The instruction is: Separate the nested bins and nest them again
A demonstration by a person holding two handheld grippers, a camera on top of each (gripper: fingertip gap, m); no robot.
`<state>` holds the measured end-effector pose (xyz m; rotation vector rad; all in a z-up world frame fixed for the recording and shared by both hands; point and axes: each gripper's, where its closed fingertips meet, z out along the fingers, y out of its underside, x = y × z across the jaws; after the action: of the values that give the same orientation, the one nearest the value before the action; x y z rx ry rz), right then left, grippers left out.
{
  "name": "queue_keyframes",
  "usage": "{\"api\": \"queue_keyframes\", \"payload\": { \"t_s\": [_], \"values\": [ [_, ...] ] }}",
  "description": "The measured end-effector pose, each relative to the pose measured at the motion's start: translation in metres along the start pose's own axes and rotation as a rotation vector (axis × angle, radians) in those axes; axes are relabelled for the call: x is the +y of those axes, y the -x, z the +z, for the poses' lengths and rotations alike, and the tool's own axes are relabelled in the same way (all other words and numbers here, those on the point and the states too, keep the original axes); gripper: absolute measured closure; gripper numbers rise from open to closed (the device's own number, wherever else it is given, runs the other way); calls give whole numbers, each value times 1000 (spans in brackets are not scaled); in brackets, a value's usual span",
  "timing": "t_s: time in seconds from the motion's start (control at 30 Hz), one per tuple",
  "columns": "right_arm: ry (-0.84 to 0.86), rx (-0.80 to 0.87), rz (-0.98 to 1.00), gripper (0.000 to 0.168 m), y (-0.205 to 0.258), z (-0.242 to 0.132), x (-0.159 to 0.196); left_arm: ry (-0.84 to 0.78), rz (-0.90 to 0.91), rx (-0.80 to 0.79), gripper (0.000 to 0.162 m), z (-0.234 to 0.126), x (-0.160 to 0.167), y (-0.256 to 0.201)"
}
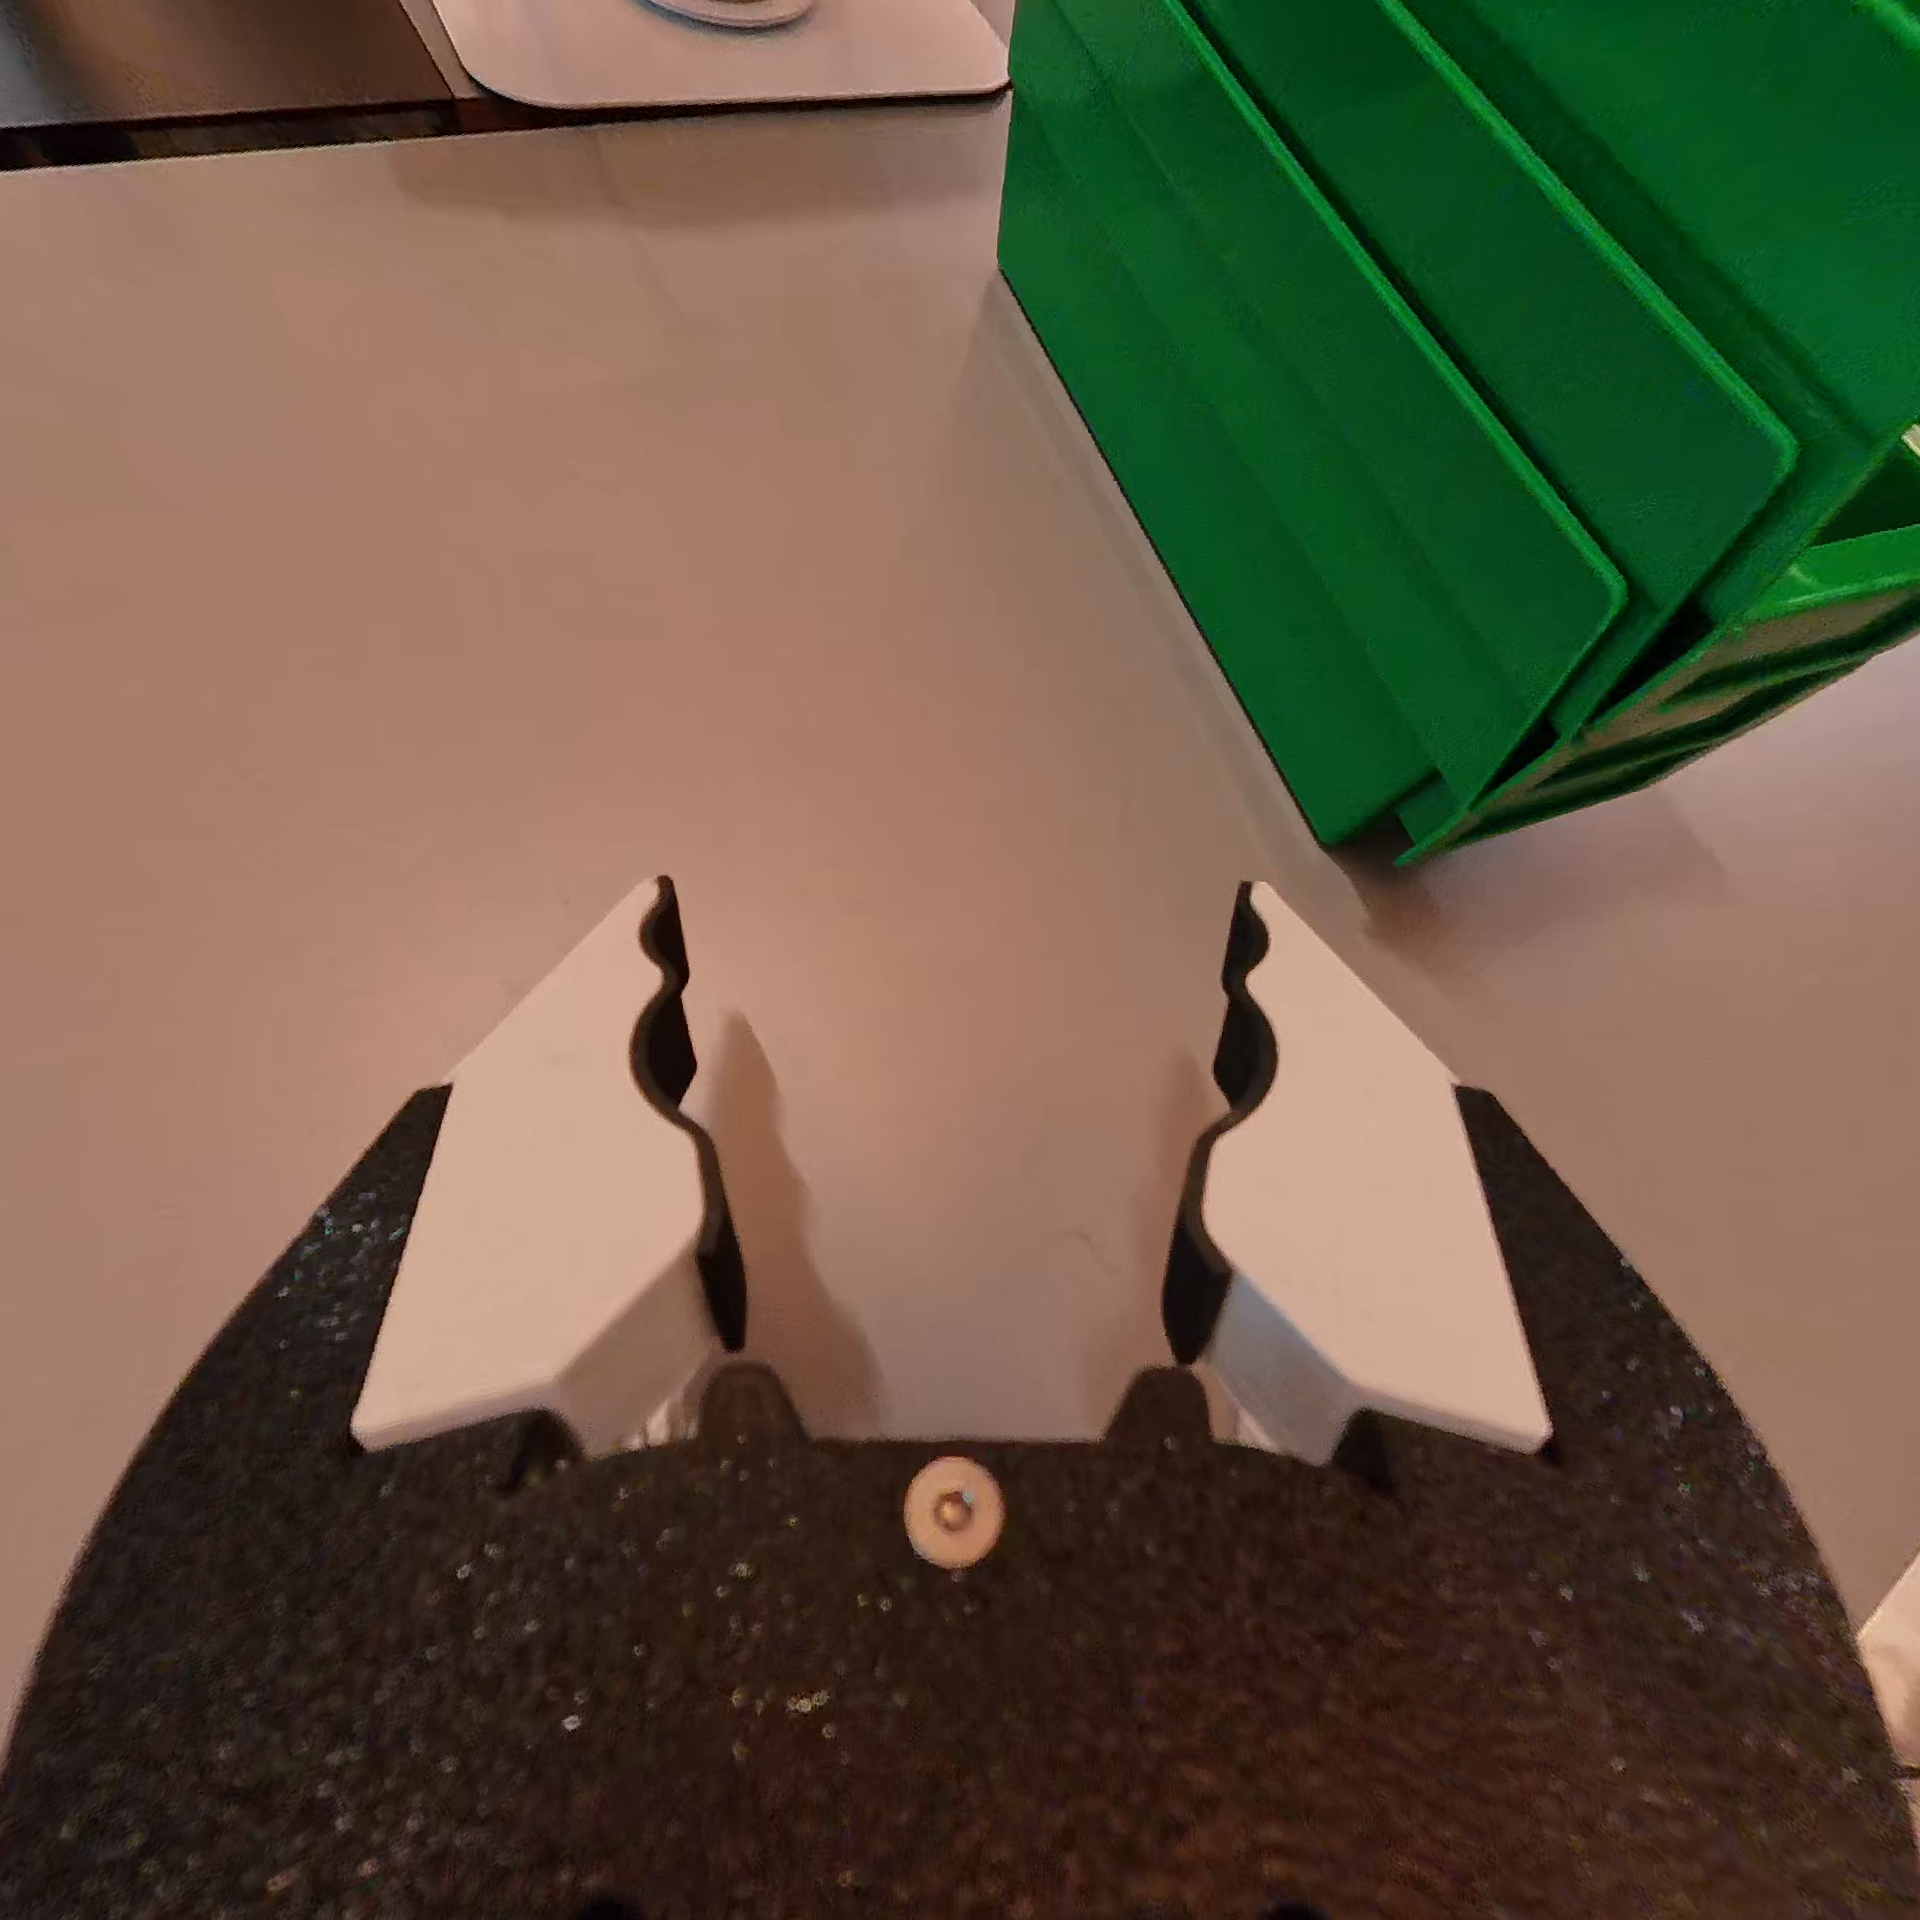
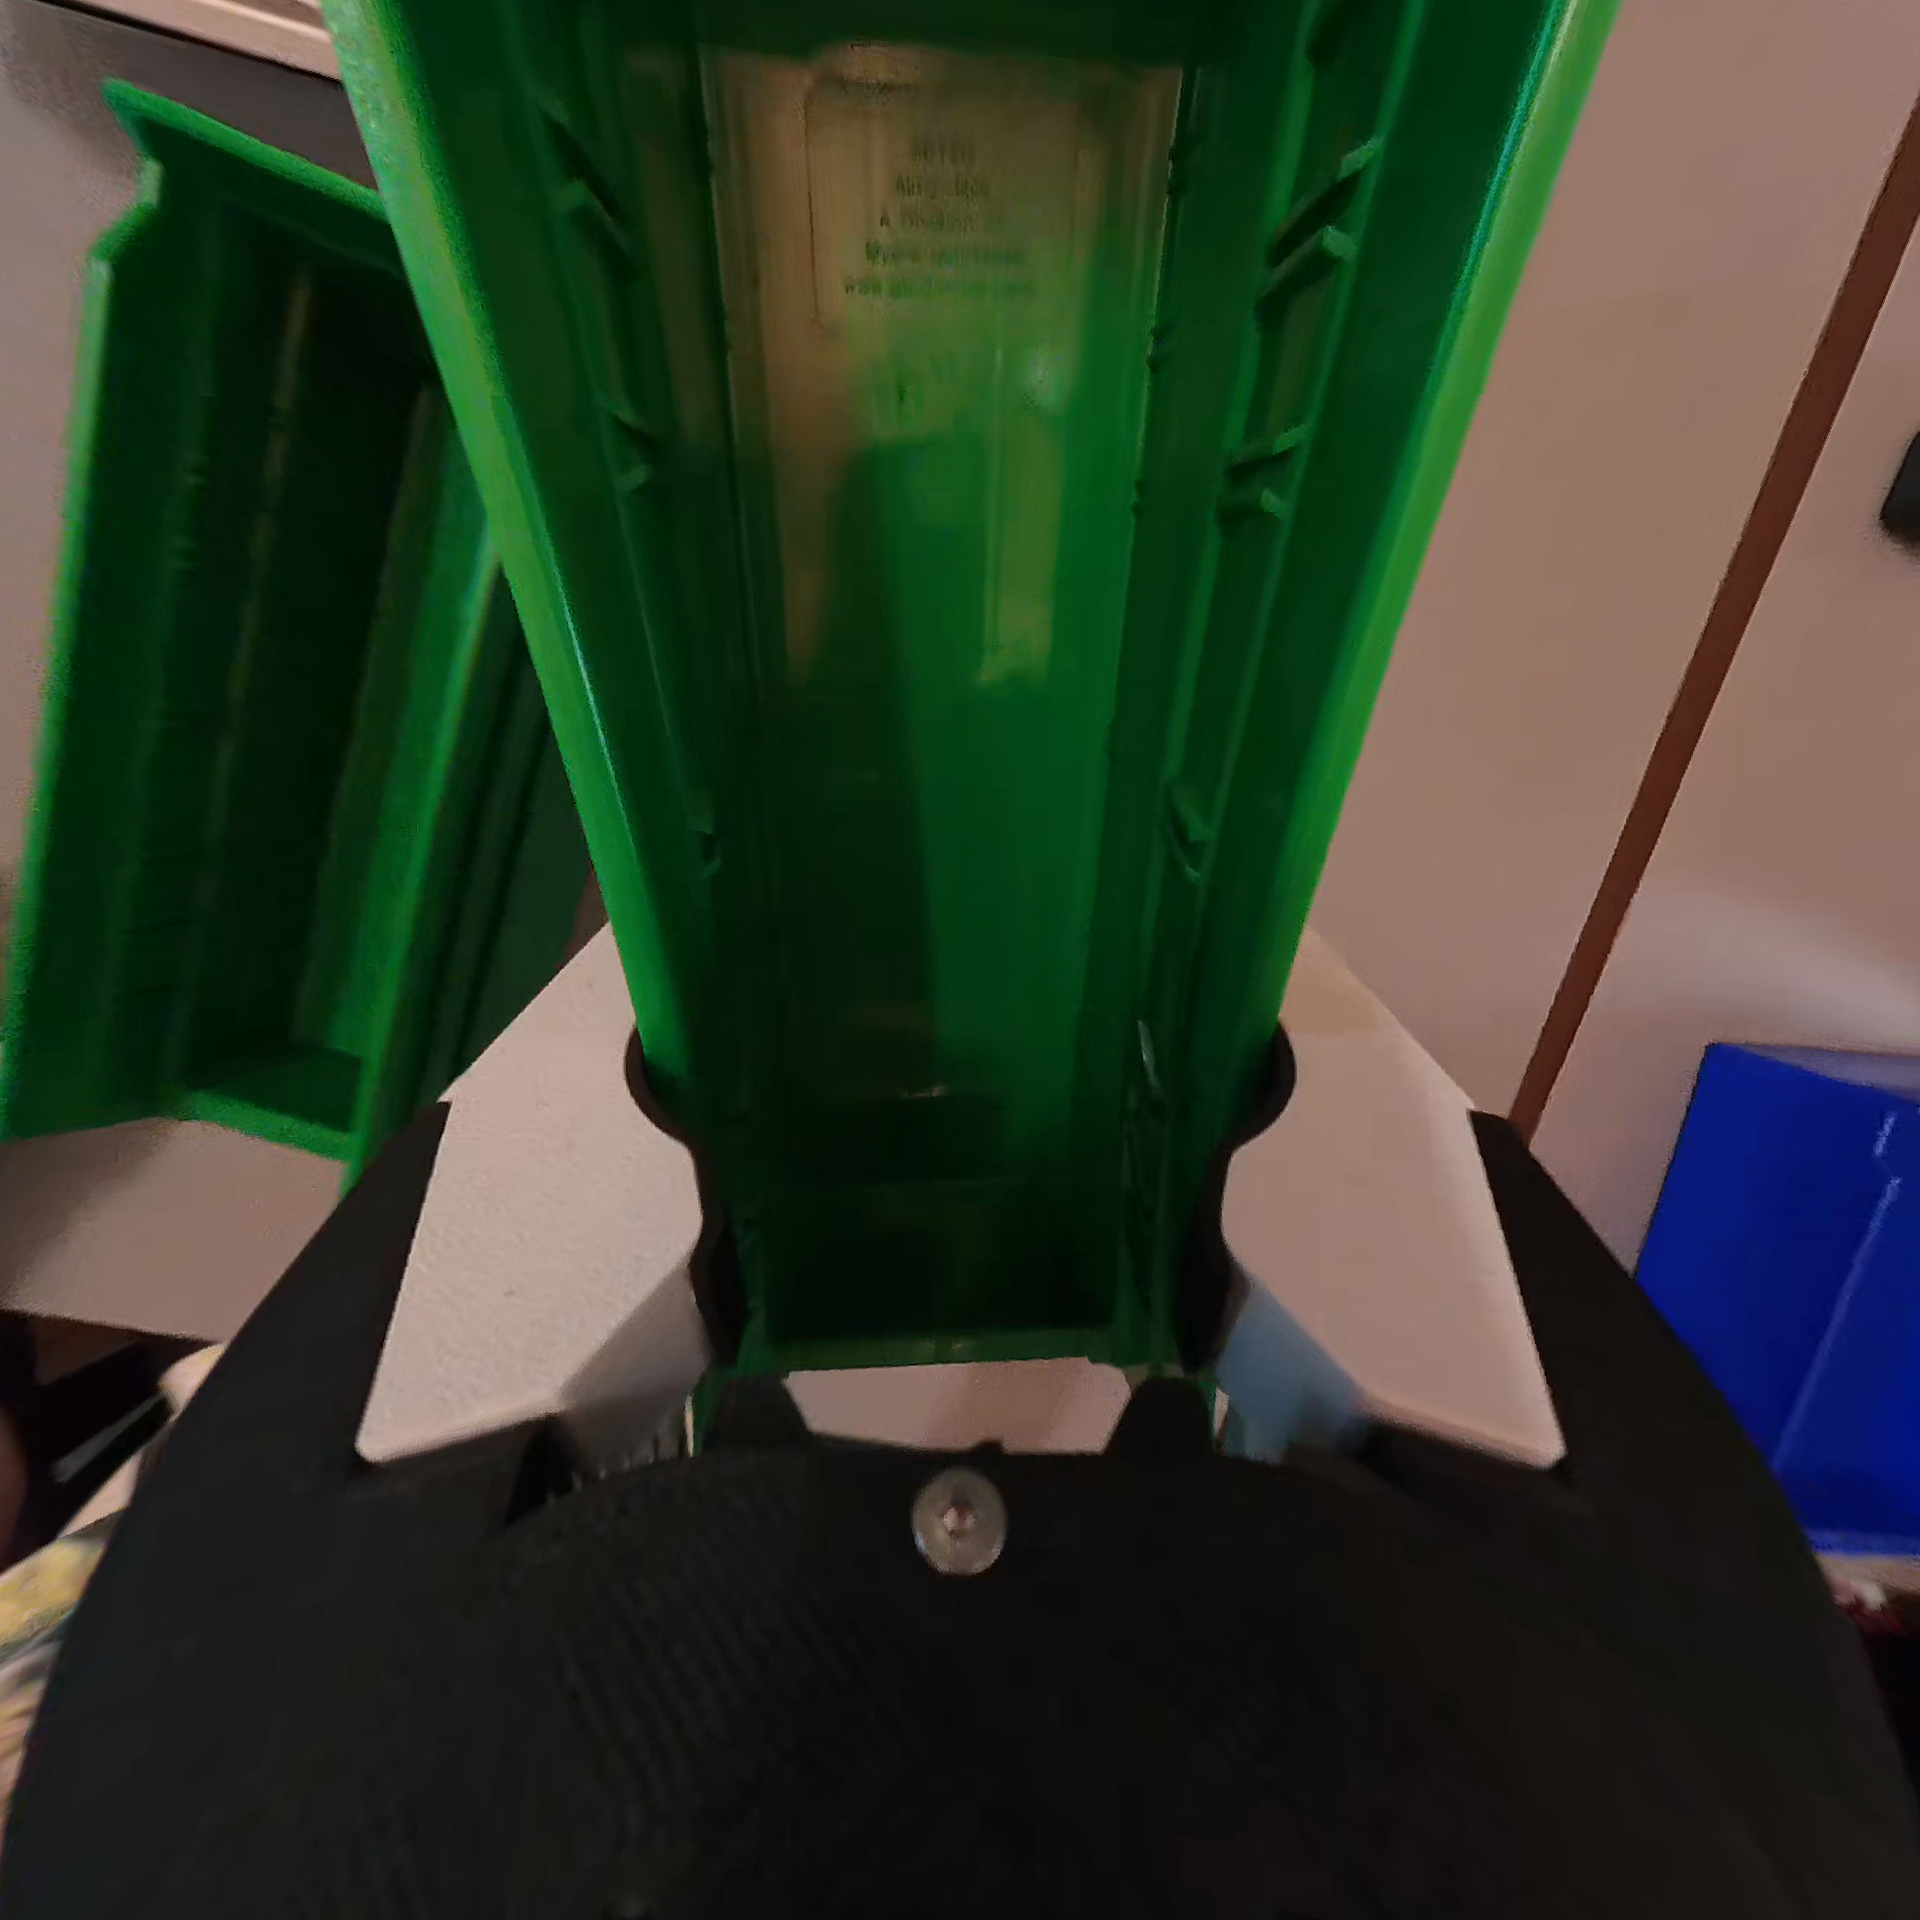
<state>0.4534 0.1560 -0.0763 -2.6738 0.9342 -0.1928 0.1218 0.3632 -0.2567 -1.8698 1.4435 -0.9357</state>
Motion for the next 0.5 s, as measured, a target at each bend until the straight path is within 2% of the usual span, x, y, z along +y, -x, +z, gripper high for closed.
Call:
{"api": "queue_keyframes", "payload": {
  "t_s": [0.13,0.33,0.5],
  "values": [
    [76,-76,86,60,50,-15,5,-5,8,-3,60,-3,-2,-1],
    [191,-134,168,61,127,-23,35,-22,30,-21,60,-14,-8,-3],
    [168,-176,300,59,175,-22,44,-76,61,-31,60,-35,-22,-10]
  ]
}}
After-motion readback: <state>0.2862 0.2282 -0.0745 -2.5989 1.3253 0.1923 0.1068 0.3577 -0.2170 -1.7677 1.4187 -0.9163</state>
